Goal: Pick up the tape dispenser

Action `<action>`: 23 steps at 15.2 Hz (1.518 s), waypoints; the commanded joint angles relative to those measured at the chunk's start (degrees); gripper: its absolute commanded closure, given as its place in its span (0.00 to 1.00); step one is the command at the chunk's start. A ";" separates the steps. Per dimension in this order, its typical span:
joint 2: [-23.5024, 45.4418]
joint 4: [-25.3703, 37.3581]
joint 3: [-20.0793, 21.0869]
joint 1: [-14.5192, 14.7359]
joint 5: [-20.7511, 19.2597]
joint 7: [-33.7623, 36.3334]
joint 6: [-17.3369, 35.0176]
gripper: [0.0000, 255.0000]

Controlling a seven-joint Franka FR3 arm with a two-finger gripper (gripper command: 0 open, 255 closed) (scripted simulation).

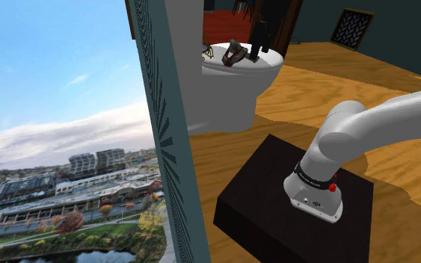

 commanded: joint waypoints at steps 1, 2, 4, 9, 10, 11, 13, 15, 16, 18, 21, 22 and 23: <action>0.00 0.00 0.00 0.00 0.00 0.00 0.00 0.00; 0.58 -0.21 -1.16 -0.14 -1.09 -1.96 0.63 0.00; 1.98 -0.39 -3.46 -0.39 -3.23 -5.83 1.99 0.00; 6.85 0.54 -9.09 -0.97 -8.08 -15.27 5.82 0.00; 8.05 0.97 -10.18 -1.06 -8.93 -17.11 6.64 0.00; 9.31 1.47 -11.27 -1.12 -9.74 -18.94 7.47 0.00; 12.03 2.72 -13.42 -1.19 -11.19 -22.58 9.14 0.00; 14.99 4.29 -15.53 -1.18 -12.40 -26.19 10.82 0.00; 16.56 5.19 -16.56 -1.17 -12.89 -27.99 11.65 0.00; 19.86 7.21 -18.60 -1.07 -13.66 -31.60 13.28 0.00; 25.20 10.83 -21.58 -0.80 -14.21 -37.06 15.61 0.00; 27.08 12.19 -22.51 -0.74 -14.19 -38.92 16.34 0.00; 29.02 13.62 -23.43 -0.67 -14.08 -40.79 17.05 0.00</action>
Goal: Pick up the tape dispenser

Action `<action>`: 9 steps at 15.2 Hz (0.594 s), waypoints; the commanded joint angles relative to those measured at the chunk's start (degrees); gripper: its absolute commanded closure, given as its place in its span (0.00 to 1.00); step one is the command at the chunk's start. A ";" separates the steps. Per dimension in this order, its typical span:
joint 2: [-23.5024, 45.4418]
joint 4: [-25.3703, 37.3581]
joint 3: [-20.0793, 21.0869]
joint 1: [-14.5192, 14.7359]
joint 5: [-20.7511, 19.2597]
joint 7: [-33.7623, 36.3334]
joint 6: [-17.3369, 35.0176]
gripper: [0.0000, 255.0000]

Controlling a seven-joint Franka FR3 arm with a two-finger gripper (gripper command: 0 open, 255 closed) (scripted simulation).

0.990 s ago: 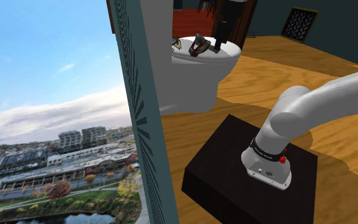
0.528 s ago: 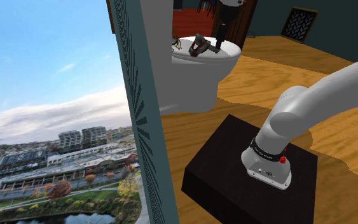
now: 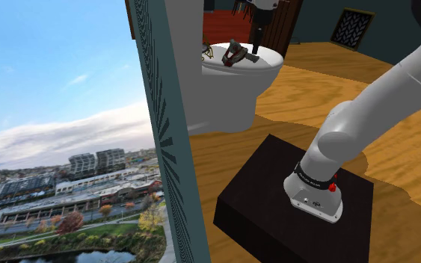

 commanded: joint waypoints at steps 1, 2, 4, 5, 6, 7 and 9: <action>3.84 2.56 -1.79 0.15 0.19 -3.77 1.69 0.00; 5.88 4.15 -2.67 0.20 0.50 -5.67 2.33 0.00; 10.11 7.57 -4.29 0.17 1.46 -9.56 3.48 0.00; 12.30 9.41 -5.04 0.11 2.09 -11.53 3.98 0.00; 14.55 11.33 -5.74 -0.02 2.83 -13.52 4.42 0.00; 16.84 13.35 -6.34 -0.24 3.67 -15.51 4.80 0.00; 21.56 17.68 -7.35 -0.90 5.58 -19.50 5.33 0.00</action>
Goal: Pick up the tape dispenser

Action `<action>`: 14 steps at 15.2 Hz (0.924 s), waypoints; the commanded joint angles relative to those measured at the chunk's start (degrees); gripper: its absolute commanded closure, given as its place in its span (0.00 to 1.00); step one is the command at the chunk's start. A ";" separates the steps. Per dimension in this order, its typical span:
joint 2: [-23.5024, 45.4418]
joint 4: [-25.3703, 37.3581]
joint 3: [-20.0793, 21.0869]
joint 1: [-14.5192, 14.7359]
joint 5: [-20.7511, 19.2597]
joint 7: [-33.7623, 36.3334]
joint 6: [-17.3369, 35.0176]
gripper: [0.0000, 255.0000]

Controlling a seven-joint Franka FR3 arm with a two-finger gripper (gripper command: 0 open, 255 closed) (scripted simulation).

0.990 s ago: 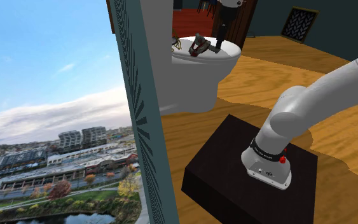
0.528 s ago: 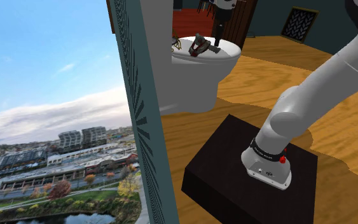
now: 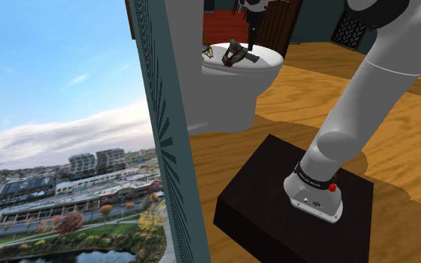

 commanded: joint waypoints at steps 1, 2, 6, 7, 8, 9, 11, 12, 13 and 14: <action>3.40 3.18 -0.70 -0.55 1.41 -2.84 0.31 0.00; 3.42 2.44 -0.66 -0.60 1.38 -2.76 1.07 0.00; 3.65 -0.38 -0.68 -0.67 1.35 -2.46 4.09 0.00; 3.75 -1.05 -0.69 -0.68 1.36 -2.40 4.84 0.00; 3.92 -2.07 -0.71 -0.71 1.39 -2.32 6.02 0.00; 3.91 -2.09 -0.71 -0.71 1.38 -2.31 6.02 0.00; 3.93 -2.13 -0.72 -0.72 1.39 -2.33 6.08 1.00; 3.88 -2.15 -0.70 -0.70 1.36 -2.29 6.05 1.00; 3.86 -2.14 -0.69 -0.69 1.35 -2.27 6.03 1.00; 3.85 -2.14 -0.70 -0.69 1.34 -2.27 6.02 1.00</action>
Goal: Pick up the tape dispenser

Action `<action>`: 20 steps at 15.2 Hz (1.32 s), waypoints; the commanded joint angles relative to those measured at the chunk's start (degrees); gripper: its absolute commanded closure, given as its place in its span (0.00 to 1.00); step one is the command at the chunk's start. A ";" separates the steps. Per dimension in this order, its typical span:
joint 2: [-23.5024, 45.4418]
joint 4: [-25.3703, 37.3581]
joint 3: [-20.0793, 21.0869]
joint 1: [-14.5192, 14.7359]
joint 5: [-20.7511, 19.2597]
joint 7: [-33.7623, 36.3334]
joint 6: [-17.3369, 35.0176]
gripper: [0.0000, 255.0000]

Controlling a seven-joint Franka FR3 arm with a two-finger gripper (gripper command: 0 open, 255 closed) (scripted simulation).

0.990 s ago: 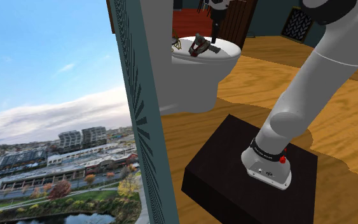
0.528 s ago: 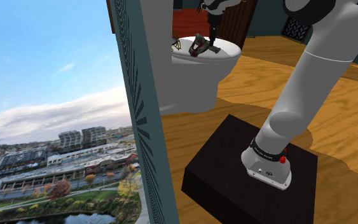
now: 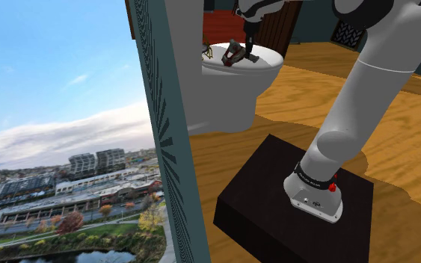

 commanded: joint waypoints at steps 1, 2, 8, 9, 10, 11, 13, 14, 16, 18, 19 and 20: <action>0.01 -0.03 0.00 0.00 0.01 0.00 0.02 1.00; 0.02 -0.02 0.00 0.00 0.01 0.00 0.02 1.00; -0.15 1.33 0.02 0.02 0.01 -0.15 -1.48 1.00; -0.22 2.02 0.03 0.04 0.02 -0.21 -2.23 1.00; -0.29 2.71 0.04 0.05 0.02 -0.28 -2.98 1.00; -0.35 3.42 0.04 0.06 0.02 -0.35 -3.74 1.00; -0.43 4.87 0.06 0.08 0.06 -0.51 -5.25 1.00; -0.45 5.62 0.06 0.09 0.08 -0.60 -6.01 1.00; -0.44 7.16 0.07 0.09 0.16 -0.78 -7.54 1.00; -0.37 8.77 0.07 0.09 0.25 -0.99 -9.08 1.00; -0.32 9.60 0.06 0.08 0.31 -1.10 -9.85 1.00; -0.25 10.45 0.06 0.07 0.38 -1.21 -10.63 1.00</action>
